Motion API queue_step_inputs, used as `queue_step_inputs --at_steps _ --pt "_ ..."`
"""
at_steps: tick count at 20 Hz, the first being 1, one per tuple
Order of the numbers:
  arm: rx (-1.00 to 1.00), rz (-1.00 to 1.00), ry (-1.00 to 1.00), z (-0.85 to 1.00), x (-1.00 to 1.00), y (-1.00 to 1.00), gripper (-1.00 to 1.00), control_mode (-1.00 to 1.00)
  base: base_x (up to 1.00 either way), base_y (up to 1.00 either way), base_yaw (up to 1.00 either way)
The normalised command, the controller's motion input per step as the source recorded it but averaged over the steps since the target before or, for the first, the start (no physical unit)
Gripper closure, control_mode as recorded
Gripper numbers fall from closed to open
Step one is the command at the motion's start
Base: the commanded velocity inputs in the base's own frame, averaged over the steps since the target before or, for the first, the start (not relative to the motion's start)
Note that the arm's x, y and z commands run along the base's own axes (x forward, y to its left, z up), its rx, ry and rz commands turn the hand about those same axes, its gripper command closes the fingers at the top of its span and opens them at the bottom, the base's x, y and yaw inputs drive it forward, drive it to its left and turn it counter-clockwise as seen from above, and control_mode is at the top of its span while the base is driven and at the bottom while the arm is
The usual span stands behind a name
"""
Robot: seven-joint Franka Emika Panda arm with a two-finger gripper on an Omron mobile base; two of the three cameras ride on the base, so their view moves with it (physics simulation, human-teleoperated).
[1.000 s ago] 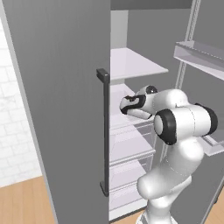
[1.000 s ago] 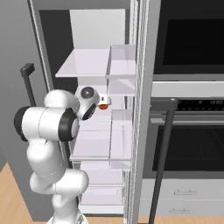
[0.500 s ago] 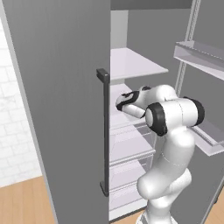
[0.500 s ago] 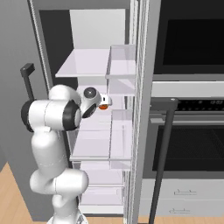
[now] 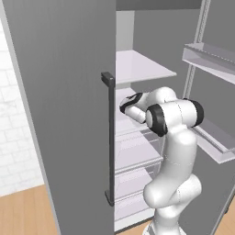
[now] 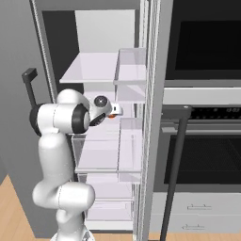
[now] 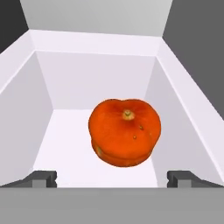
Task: Place one squash and one chicken drumstick in each tupperware on the nearby counter, to pack two identical lunches.
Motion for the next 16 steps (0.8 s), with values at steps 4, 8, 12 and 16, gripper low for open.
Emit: queue_step_inputs --at_steps 4,8,12,16 --pt "0.0 0.0 0.01 -0.2 0.4 0.0 -1.0 -1.0 0.0 0.0 0.0" --pt "0.0 0.0 0.01 -0.19 0.49 0.0 -1.0 -1.0 0.0 0.0 0.0" --pt "0.0 0.0 0.03 -0.29 0.47 0.0 -1.0 -1.0 0.0 0.0 0.0" --pt "0.0 0.0 0.01 -0.26 0.52 0.0 -1.0 -1.0 0.0 0.0 0.0"
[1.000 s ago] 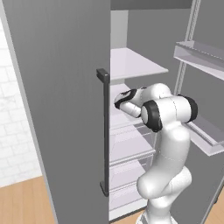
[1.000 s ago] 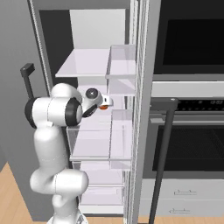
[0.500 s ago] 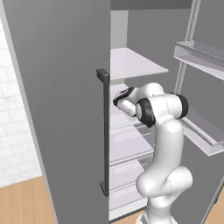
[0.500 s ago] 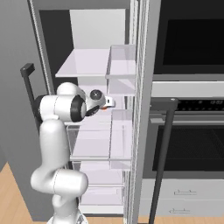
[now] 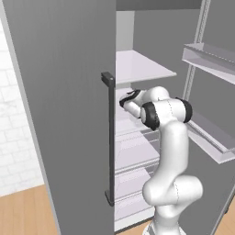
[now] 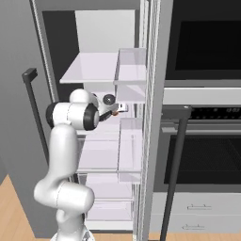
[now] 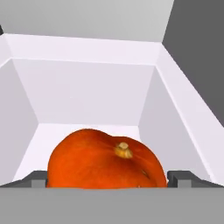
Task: Place one squash and one chicken drumstick in each tupperware on the nearby counter, to pack two identical lunches.
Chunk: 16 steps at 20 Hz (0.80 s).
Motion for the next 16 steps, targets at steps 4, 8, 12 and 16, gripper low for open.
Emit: queue_step_inputs --at_steps 4,8,12,16 --pt "0.0 0.0 0.08 -0.44 0.32 0.01 1.0 -1.0 0.0 0.0 0.0" --pt "-0.06 -0.02 0.24 -0.98 -0.27 0.18 1.0 -1.0 0.0 0.0 0.0" --pt "0.0 0.0 0.1 -0.34 -0.63 0.19 1.0 -1.0 0.0 0.0 0.0" --pt "0.0 0.0 0.03 -0.36 -1.0 0.14 1.0 -1.0 0.0 0.0 0.0"
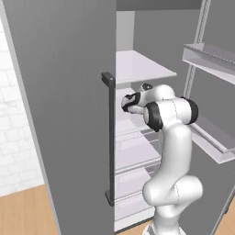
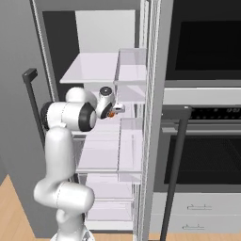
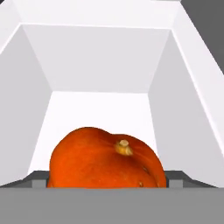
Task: Place one squash and one chicken drumstick in each tupperware on the nearby counter, to pack two identical lunches.
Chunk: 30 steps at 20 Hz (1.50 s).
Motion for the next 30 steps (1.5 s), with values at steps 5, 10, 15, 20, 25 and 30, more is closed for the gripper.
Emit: queue_step_inputs --at_steps 5,10,15,20,25,30 --pt "0.0 0.0 0.0 -0.62 -1.0 0.05 1.0 -1.0 0.0 0.0 0.0" --pt "0.0 0.0 0.0 -0.08 -1.0 0.0 1.0 -1.0 0.0 0.0 0.0" --pt "0.0 0.0 0.0 0.01 -1.0 0.0 1.0 -1.0 0.0 0.0 0.0" --pt "0.0 0.0 0.0 0.23 -1.0 -0.01 1.0 -1.0 0.0 0.0 0.0" --pt "0.0 0.0 0.0 0.71 -0.99 0.0 1.0 -1.0 0.0 0.0 0.0" --pt "0.0 0.0 0.0 0.84 -0.88 0.0 1.0 -1.0 0.0 0.0 0.0"
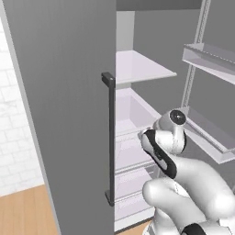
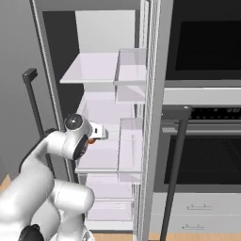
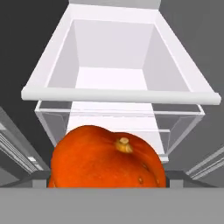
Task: Place one squash and one chicken drumstick in each tupperware on the nearby counter, to pack two identical lunches.
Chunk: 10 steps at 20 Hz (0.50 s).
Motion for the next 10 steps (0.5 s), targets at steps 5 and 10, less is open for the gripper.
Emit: queue_step_inputs --at_steps 5,10 --pt "0.0 0.0 0.02 0.95 -0.83 0.0 1.0 -1.0 0.0 0.0 0.0" --pt "0.0 0.0 0.05 0.82 -0.88 0.0 1.0 -1.0 0.0 0.0 0.0"
